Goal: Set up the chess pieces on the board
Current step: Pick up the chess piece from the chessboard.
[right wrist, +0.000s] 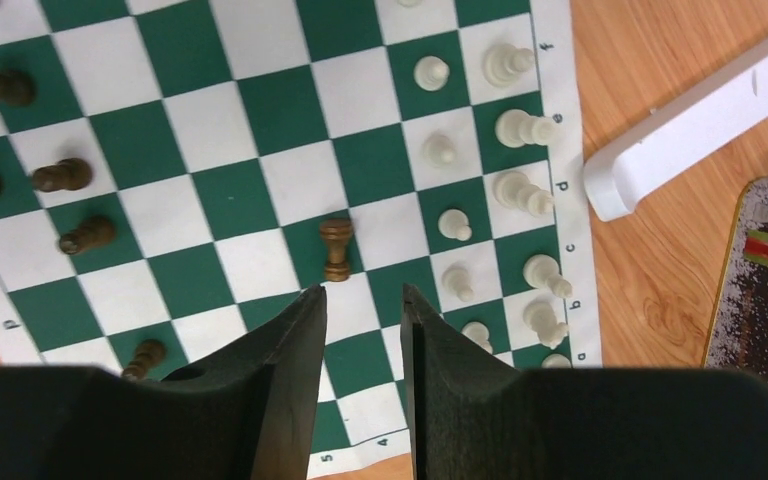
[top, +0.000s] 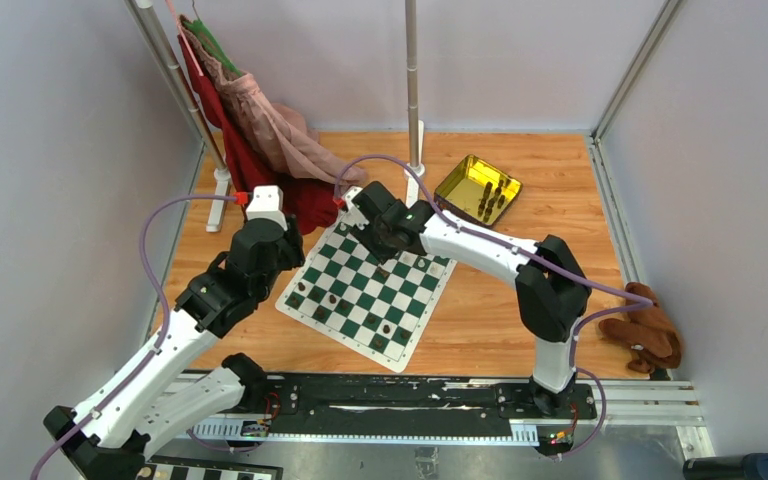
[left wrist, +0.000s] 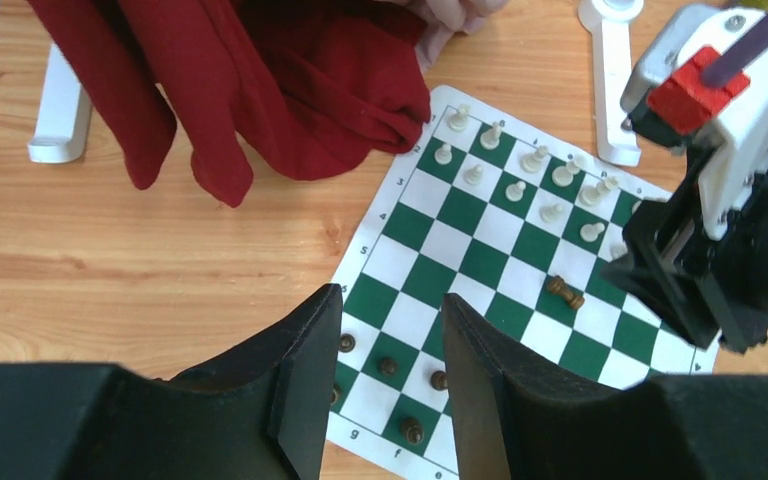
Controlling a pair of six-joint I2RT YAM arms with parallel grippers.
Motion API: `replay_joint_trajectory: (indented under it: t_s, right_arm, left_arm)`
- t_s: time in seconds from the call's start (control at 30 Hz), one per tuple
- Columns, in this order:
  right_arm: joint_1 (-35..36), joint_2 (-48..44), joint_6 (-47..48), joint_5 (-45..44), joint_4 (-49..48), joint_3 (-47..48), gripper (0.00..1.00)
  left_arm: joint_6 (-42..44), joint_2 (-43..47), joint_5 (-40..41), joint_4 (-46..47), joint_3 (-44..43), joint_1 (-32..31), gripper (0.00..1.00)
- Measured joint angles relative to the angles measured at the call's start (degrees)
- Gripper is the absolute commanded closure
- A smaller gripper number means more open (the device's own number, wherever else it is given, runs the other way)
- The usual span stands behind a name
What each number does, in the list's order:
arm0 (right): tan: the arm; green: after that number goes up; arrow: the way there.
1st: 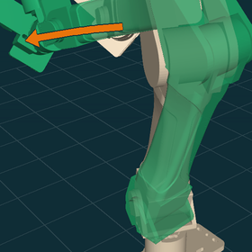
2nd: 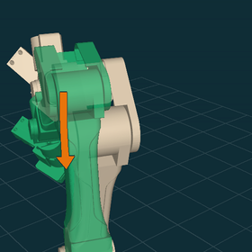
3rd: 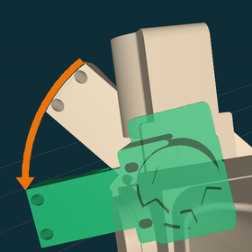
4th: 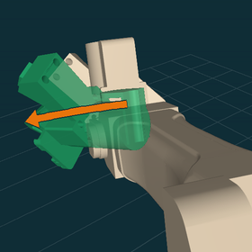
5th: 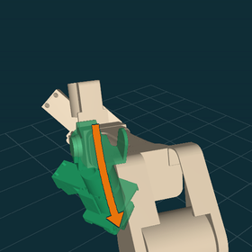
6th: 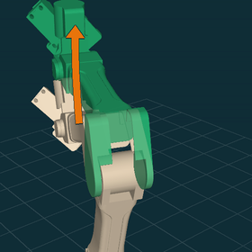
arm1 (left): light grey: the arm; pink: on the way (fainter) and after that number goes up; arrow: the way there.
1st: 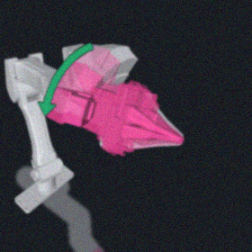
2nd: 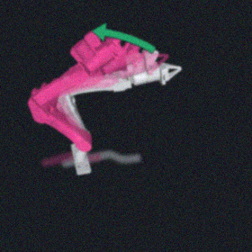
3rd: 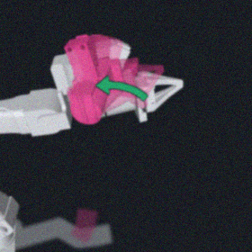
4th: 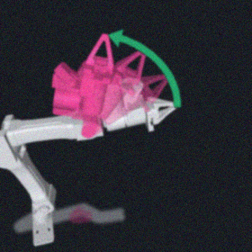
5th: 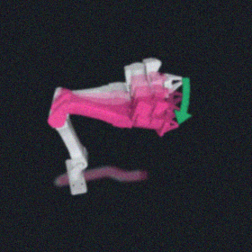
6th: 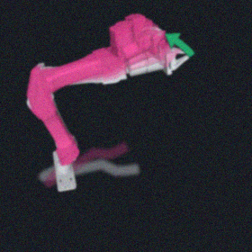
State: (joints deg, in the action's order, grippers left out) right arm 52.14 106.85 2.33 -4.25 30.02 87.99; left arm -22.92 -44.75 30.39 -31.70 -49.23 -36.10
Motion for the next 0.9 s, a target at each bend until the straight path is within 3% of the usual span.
replay_joint_trajectory:
  t_s: [0.9]
  right_arm:
    - [-3.9, -2.8, 0.8, 9.8, -16.4, -18.5, 0.64]
  left_arm:
    - [1.3, -2.5, -6.8, -0.6, 1.6, 0.7, 0.55]
